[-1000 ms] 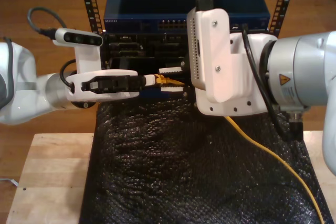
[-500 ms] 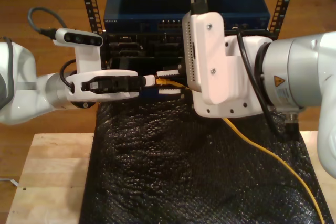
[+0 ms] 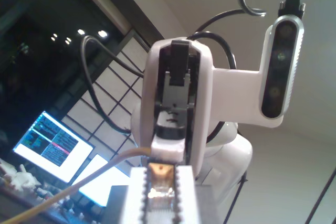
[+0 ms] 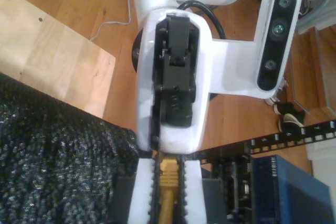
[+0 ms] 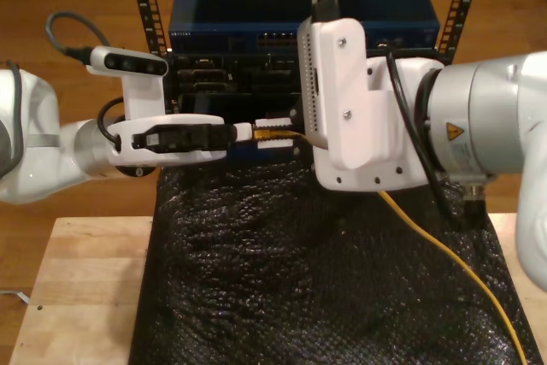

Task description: Grab the cable and plug it in

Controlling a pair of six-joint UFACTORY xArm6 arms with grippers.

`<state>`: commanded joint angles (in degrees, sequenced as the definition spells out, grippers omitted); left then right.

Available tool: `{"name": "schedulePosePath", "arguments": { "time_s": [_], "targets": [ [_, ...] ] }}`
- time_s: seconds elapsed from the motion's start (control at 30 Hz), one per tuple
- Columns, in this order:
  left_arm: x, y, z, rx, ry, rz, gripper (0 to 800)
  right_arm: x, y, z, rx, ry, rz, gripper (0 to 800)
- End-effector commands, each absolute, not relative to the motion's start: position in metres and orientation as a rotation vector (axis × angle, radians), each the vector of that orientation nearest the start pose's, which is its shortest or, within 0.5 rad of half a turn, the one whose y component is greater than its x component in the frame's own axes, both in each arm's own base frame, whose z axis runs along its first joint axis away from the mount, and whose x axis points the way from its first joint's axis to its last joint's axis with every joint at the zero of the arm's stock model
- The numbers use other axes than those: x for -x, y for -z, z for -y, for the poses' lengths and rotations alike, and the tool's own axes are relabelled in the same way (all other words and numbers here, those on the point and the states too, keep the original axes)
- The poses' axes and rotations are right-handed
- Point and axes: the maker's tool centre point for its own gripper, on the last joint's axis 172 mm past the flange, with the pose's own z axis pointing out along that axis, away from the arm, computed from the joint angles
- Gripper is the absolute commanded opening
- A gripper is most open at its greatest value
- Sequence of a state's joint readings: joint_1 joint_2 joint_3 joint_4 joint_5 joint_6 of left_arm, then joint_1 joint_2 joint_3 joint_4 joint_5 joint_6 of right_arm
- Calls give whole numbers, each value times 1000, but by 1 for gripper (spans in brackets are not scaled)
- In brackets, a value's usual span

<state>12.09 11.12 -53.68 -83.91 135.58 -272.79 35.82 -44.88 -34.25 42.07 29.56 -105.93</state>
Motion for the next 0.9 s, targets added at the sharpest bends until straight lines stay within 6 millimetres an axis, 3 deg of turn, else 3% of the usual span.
{"name": "schedulePosePath", "arguments": {
  "time_s": [0.1,0.37,0.9],
  "targets": [
    [-328,-420,176,-875,-324,632,591,-334,-418,-298,-1519,-1555,-2321,2],
    [-329,-422,176,-873,-332,632,783,-336,-411,-299,-1546,-1545,-2327,2],
    [-330,-426,175,-889,-343,654,798,-335,-405,-306,-1673,-1532,-2343,0]
  ]
}}
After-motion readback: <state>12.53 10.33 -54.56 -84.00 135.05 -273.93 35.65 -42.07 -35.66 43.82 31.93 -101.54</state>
